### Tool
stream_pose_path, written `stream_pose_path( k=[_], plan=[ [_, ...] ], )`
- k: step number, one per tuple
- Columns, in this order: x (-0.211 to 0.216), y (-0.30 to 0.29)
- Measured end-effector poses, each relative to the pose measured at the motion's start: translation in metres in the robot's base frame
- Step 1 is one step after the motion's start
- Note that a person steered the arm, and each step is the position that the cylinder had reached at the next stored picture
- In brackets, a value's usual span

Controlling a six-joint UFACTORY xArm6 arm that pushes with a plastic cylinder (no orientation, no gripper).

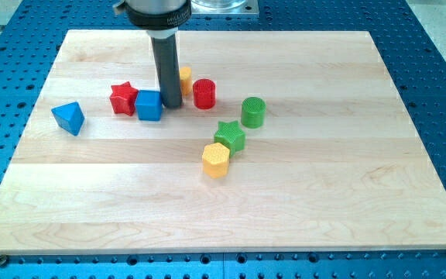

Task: Touch the bottom right of triangle

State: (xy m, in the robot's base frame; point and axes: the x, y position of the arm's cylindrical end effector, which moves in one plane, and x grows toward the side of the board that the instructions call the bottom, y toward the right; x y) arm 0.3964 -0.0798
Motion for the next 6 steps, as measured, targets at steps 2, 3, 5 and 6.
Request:
stream_pose_path(
  k=[2, 3, 5, 6],
  plan=[
    [0.093, 0.001],
    [0.096, -0.069],
    [0.036, -0.136],
    [0.017, -0.127]
  ],
)
